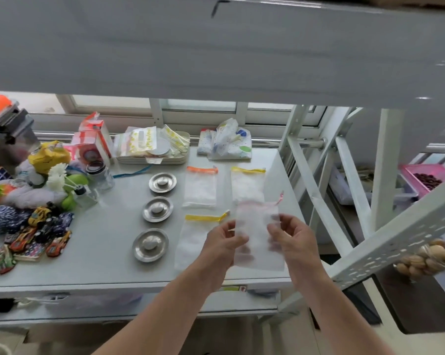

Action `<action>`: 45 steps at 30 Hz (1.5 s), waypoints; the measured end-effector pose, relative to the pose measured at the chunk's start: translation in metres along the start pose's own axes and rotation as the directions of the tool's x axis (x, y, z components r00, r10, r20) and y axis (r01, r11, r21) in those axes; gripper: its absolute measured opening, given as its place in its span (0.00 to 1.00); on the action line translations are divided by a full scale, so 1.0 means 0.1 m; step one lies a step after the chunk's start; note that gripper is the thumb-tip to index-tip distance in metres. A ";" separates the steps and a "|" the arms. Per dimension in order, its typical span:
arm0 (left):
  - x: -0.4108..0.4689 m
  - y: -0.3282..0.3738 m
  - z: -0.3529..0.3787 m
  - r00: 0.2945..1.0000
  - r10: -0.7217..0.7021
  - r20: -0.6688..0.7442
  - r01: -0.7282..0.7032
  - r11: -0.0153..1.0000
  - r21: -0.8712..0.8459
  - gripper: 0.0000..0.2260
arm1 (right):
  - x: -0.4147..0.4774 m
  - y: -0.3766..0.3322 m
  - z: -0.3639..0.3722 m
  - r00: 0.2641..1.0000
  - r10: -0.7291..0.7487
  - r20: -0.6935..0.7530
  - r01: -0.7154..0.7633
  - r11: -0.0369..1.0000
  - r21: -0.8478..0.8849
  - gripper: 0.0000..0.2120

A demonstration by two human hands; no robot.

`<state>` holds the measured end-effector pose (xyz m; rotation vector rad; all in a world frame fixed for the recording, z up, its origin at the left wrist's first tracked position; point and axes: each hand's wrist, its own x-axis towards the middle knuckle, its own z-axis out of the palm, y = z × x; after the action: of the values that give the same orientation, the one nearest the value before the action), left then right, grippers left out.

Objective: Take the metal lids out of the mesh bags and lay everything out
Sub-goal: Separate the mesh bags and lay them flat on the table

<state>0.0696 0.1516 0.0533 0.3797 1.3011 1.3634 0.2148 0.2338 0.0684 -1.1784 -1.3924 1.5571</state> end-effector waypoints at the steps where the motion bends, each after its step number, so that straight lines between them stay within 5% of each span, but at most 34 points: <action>1: 0.07 0.00 0.05 0.999 -0.005 -0.043 0.006 0.999 0.035 0.14 | 0.07 0.05 -0.01 1.000 0.012 -0.026 -0.012 1.000 -0.022 0.07; 5: 0.28 -0.18 0.09 0.972 -0.033 -0.232 0.102 0.951 0.291 0.21 | 0.30 0.41 -0.04 0.983 0.151 -0.106 -0.175 0.943 -0.282 0.21; 7: 0.20 -0.24 0.01 0.958 0.100 -0.268 0.065 0.836 0.545 0.23 | 0.31 0.56 -0.07 0.977 0.154 -0.145 -0.203 0.880 -0.429 0.24; 11: 0.07 -0.32 -0.36 0.835 0.544 -0.076 -0.080 0.258 0.963 0.16 | 0.32 0.66 -0.08 0.993 0.016 -0.119 -0.085 0.792 -0.604 0.23; 13: 0.11 -0.38 -0.61 0.835 0.540 0.108 -0.101 -0.043 0.994 0.19 | 0.31 0.67 -0.04 0.997 -0.044 -0.061 -0.011 0.713 -0.701 0.24; 15: 0.15 -0.45 -0.80 0.909 0.380 0.170 -0.095 -0.207 0.974 0.25 | 0.25 0.69 -0.01 0.995 -0.092 0.029 0.082 0.649 -0.757 0.25; 17: 0.15 -0.53 -0.88 0.958 0.263 0.114 -0.062 -0.199 0.978 0.29 | 0.15 0.74 -0.01 0.979 -0.155 0.131 0.197 0.575 -0.794 0.27; 20: 0.12 -0.63 -0.83 0.959 0.275 0.069 -0.024 -0.163 0.986 0.30 | 0.02 0.97 -0.07 0.927 -0.286 0.245 0.338 0.350 -0.874 0.26; 25: 0.18 -0.65 -0.79 0.954 0.294 0.059 -0.002 -0.191 0.982 0.30 | 0.00 1.17 -0.07 0.921 -0.189 0.339 0.366 0.127 -0.922 0.28; 38: 0.24 -0.39 -0.71 0.949 0.317 0.000 0.033 -0.099 0.995 0.31 | 0.24 0.85 -0.06 0.916 -0.163 0.365 0.396 0.238 -0.887 0.33; 41: 0.56 -0.01 -0.83 0.932 0.359 -0.044 0.073 -0.068 0.995 0.30 | 0.60 0.63 0.01 0.915 -0.173 0.364 0.396 0.223 -0.891 0.29; 45: 0.98 0.35 -0.99 0.973 0.227 -0.043 0.071 -0.118 0.991 0.27 | 1.13 0.39 0.20 0.903 -0.092 0.420 0.430 0.138 -0.892 0.25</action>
<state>-0.0572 0.1982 0.0057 1.4463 2.4084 0.0530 0.1618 0.3275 0.0118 -1.2266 -2.8432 0.3241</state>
